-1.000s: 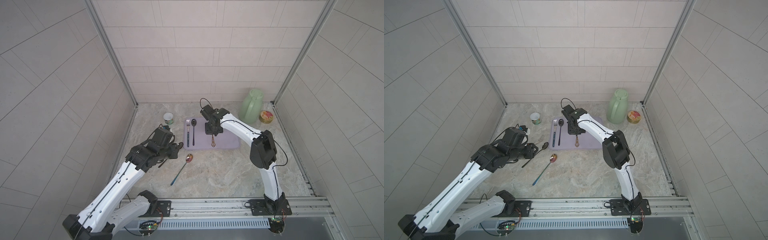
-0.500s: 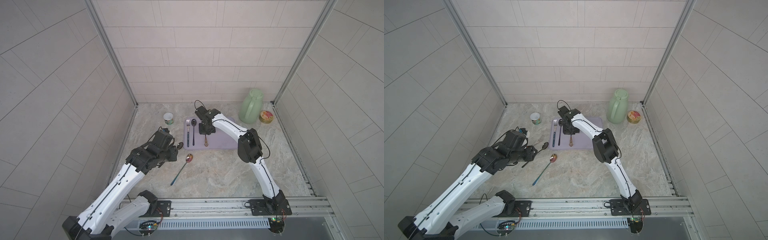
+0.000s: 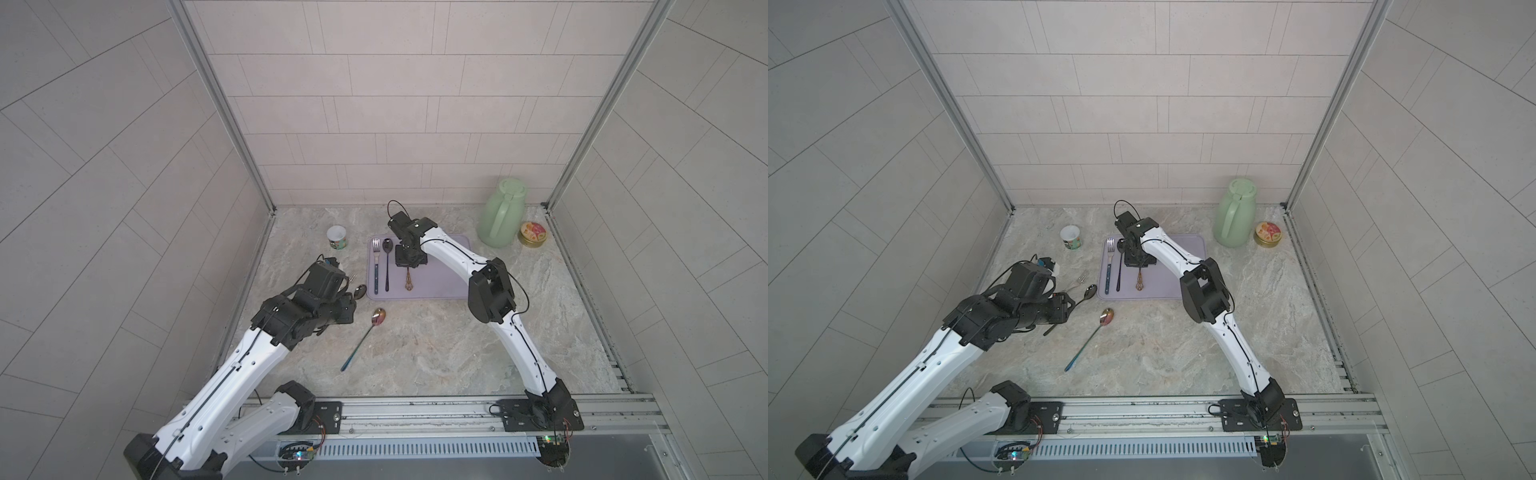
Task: Set the spoon and fork side by side
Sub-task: Place the fork on the tray.
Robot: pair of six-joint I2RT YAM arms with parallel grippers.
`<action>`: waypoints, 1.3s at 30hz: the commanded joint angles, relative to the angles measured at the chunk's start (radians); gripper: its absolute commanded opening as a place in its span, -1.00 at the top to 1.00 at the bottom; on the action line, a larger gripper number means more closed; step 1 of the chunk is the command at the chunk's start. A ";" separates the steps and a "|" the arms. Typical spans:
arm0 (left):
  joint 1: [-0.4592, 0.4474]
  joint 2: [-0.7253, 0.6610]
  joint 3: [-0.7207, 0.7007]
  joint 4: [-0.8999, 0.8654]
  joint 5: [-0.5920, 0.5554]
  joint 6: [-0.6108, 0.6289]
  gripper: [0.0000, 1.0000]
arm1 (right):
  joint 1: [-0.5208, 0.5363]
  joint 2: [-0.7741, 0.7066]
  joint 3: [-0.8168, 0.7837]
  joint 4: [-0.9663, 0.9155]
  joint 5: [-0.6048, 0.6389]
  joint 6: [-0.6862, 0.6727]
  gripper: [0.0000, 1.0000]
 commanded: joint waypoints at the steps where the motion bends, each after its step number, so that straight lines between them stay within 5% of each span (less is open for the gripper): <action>1: 0.002 -0.002 -0.010 -0.003 0.012 0.012 0.14 | -0.007 0.025 0.030 -0.008 0.020 -0.010 1.00; 11: 0.002 0.002 -0.011 -0.003 0.015 0.010 0.14 | -0.013 0.045 0.035 0.011 0.021 -0.016 0.96; 17: 0.002 0.007 -0.012 -0.005 0.011 0.013 0.14 | -0.019 0.030 0.045 -0.012 0.022 -0.023 0.28; 20: 0.002 0.014 -0.009 -0.007 0.021 0.013 0.14 | -0.021 -0.011 0.044 -0.040 0.020 -0.027 0.12; 28: -0.007 0.039 -0.013 -0.020 0.030 -0.011 0.10 | -0.011 -0.223 -0.076 -0.051 0.016 -0.040 0.08; 39: -0.235 0.211 -0.004 -0.019 -0.135 -0.127 0.03 | 0.055 -0.673 -0.512 0.167 0.048 -0.033 0.10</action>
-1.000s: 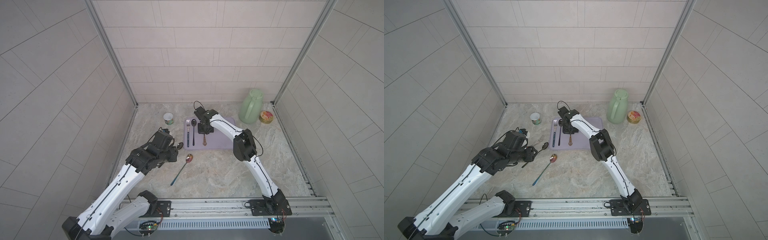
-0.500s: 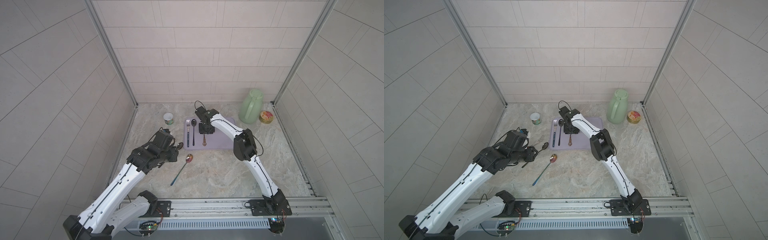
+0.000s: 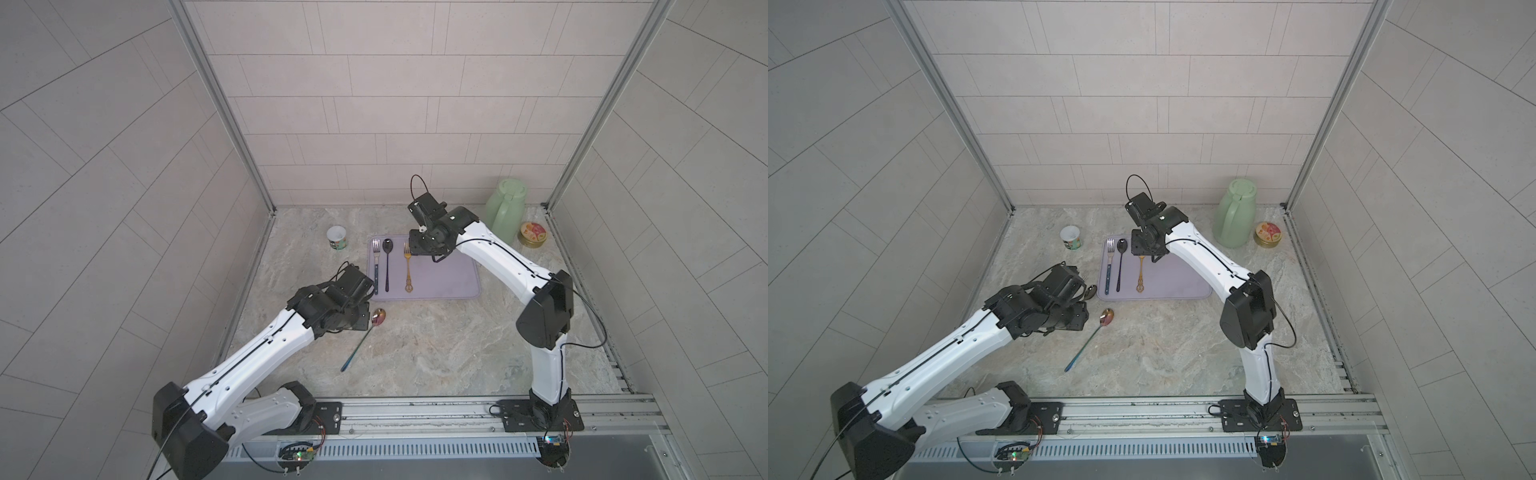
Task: Set the spoon and fork side by side
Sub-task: Place the fork on the tray, then pick up the spoon from the center of the board.
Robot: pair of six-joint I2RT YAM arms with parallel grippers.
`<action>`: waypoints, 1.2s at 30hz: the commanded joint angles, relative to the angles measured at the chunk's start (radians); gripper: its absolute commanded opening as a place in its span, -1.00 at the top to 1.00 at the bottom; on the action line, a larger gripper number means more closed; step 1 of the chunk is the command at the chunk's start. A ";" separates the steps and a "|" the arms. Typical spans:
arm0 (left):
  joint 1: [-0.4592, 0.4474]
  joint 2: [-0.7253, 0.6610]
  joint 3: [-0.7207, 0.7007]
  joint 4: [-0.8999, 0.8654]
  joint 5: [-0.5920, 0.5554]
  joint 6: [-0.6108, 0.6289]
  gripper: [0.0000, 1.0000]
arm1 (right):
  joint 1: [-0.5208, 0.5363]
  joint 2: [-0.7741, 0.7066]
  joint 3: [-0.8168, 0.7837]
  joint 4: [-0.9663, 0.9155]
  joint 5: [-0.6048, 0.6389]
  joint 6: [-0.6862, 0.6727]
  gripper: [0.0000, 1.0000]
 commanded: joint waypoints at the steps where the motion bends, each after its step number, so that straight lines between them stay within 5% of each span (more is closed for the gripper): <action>1: -0.080 0.046 -0.017 0.022 -0.081 -0.073 -0.01 | 0.022 -0.114 -0.140 0.094 0.035 -0.002 0.11; 8: -0.115 0.267 -0.099 0.168 -0.076 -0.082 -0.03 | 0.044 -0.368 -0.457 0.252 0.052 0.011 0.11; 14: -0.113 0.381 -0.160 0.224 -0.135 -0.109 -0.05 | 0.053 -0.461 -0.570 0.261 0.070 0.003 0.10; 24: -0.073 0.357 -0.225 0.270 -0.104 -0.076 0.00 | 0.054 -0.518 -0.667 0.295 0.042 0.012 0.09; 36: 0.019 0.327 -0.298 0.319 0.064 -0.074 0.14 | 0.057 -0.521 -0.669 0.273 0.034 0.025 0.02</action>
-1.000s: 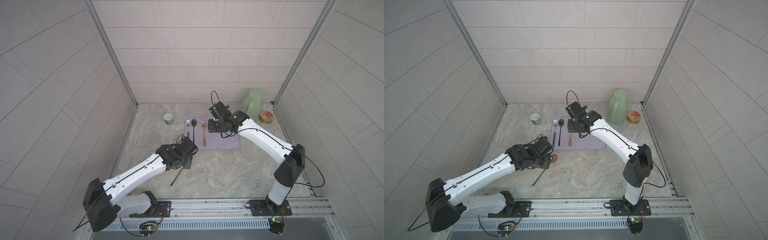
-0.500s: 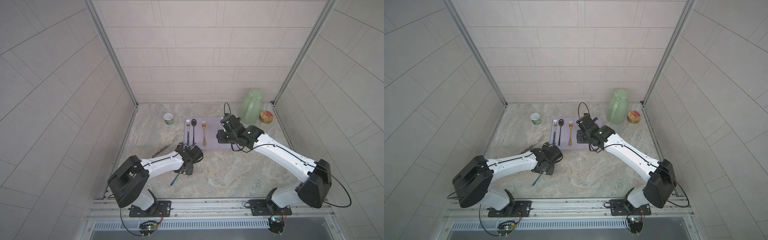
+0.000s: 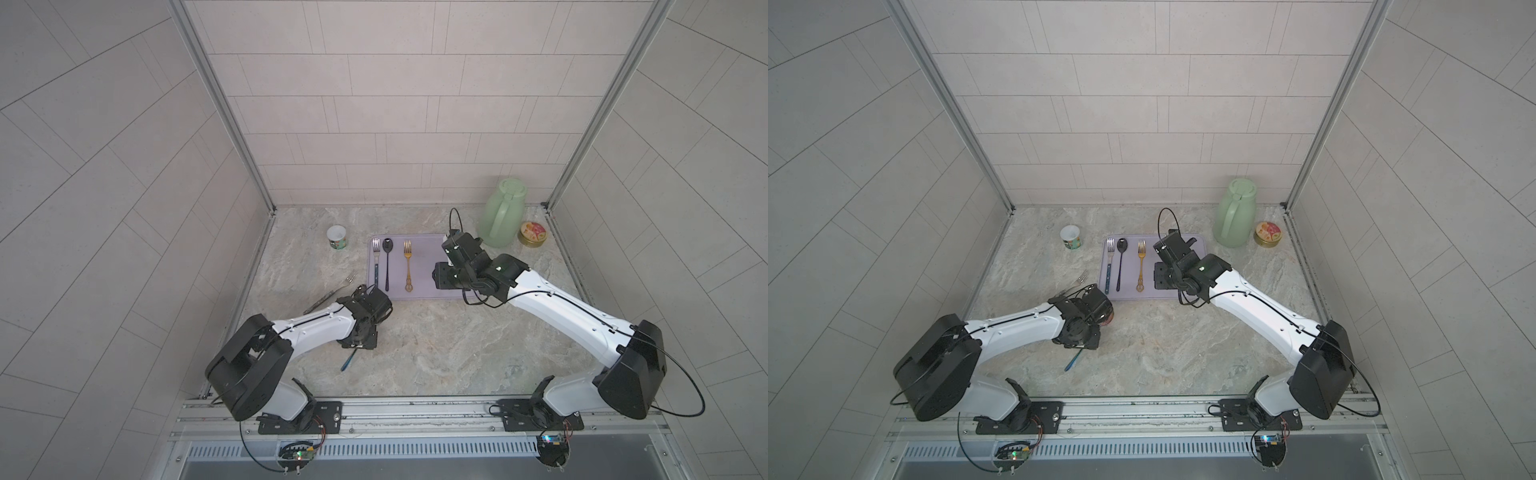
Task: Set the spoon and fork side by side
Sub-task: Pick up the spoon from the center of the board.
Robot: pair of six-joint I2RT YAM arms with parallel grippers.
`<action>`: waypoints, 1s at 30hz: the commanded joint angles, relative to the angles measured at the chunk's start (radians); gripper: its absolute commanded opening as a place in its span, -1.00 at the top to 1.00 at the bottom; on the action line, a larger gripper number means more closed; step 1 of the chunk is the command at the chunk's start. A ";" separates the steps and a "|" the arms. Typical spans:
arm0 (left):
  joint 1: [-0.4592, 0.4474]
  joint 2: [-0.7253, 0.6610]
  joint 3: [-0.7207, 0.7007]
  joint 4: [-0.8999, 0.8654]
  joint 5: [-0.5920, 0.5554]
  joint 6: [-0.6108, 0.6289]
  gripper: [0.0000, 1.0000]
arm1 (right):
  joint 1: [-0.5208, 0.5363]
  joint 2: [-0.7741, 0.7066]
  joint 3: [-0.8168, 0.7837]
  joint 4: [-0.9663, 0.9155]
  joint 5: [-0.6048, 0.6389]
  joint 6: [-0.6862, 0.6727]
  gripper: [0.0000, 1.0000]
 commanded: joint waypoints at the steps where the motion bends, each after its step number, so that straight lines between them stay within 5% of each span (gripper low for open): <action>1: 0.004 -0.018 -0.024 0.009 0.066 0.004 0.16 | 0.005 -0.026 0.000 -0.009 0.003 0.006 0.02; 7: -0.026 0.017 -0.009 0.018 0.127 0.017 0.18 | 0.005 -0.020 0.003 -0.023 0.010 0.003 0.01; 15: -0.134 0.080 0.045 0.003 0.066 -0.026 0.31 | 0.005 -0.009 0.012 -0.050 0.021 0.007 0.01; 30: -0.118 0.121 0.014 0.050 0.010 -0.103 0.65 | 0.005 -0.021 0.011 -0.074 0.039 0.015 0.02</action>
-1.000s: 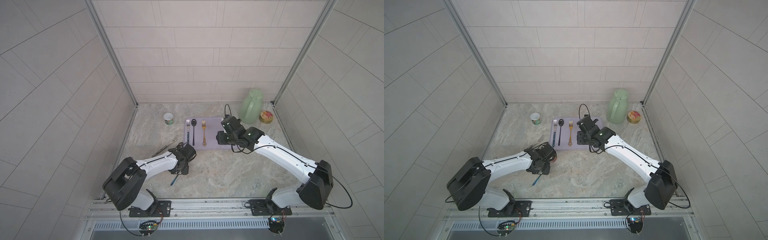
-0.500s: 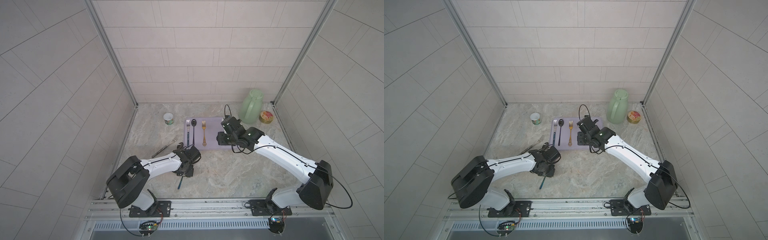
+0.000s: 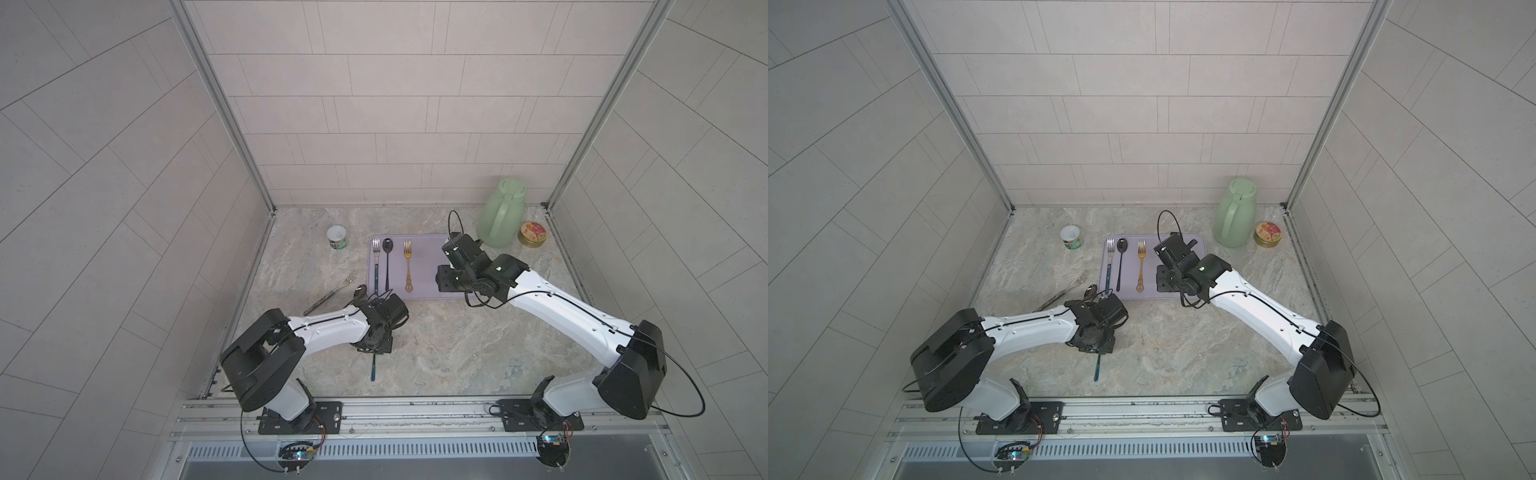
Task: Set the spoon and fork side by side
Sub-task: Pick up the spoon from the center of the board.
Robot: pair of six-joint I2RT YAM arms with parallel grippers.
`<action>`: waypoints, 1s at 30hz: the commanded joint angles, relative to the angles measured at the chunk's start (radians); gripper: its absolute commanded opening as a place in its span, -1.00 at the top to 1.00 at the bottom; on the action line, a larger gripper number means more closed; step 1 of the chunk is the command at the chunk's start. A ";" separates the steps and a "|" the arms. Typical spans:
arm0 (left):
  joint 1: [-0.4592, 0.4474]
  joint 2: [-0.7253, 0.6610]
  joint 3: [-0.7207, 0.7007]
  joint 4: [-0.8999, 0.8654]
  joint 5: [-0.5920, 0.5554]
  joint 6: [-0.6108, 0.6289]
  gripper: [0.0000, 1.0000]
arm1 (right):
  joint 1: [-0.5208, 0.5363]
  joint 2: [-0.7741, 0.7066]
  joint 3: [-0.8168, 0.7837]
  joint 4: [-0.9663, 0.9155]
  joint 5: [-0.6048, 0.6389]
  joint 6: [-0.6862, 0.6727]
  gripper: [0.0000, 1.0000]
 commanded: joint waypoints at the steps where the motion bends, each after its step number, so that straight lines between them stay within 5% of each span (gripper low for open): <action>1: 0.015 0.030 -0.056 0.019 -0.031 -0.031 0.67 | 0.004 -0.024 0.008 -0.018 0.023 0.011 0.02; 16: 0.015 -0.075 -0.006 -0.042 -0.002 -0.017 0.91 | -0.001 -0.074 -0.015 -0.037 0.051 0.016 0.02; 24: 0.012 -0.062 0.243 -0.183 0.014 0.036 0.95 | -0.042 -0.149 -0.078 -0.037 0.056 0.010 0.01; 30: 0.021 0.084 0.530 -0.277 -0.026 0.046 0.94 | -0.098 -0.203 -0.148 -0.034 0.051 0.003 0.01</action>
